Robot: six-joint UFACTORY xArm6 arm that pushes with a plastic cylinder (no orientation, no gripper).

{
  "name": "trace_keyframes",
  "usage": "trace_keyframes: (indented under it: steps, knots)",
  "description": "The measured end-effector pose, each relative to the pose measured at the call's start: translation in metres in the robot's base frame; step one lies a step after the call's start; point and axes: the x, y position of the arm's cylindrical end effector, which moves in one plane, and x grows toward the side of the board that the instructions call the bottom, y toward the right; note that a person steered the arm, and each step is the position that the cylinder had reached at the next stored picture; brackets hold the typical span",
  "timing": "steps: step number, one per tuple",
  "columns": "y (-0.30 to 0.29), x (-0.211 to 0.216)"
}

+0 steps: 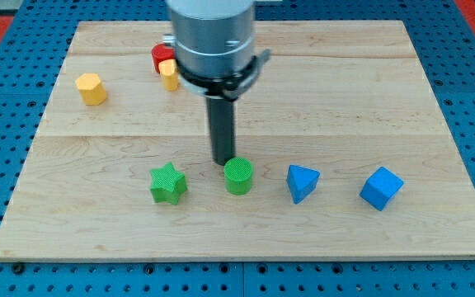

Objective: Push the yellow hexagon diagonally top left to the green star

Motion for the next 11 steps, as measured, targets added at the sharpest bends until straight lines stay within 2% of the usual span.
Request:
trace_keyframes:
  steps: [1, 2, 3, 4, 5, 6, 7, 8, 9, 11]
  knots:
    - [0.006, 0.003]
    - [-0.006, -0.026]
    - [-0.041, -0.084]
    - [-0.05, -0.143]
    - [-0.124, -0.152]
    - [-0.107, -0.136]
    - [-0.16, -0.137]
    - [-0.234, -0.156]
    - [-0.253, -0.142]
    - [-0.228, -0.058]
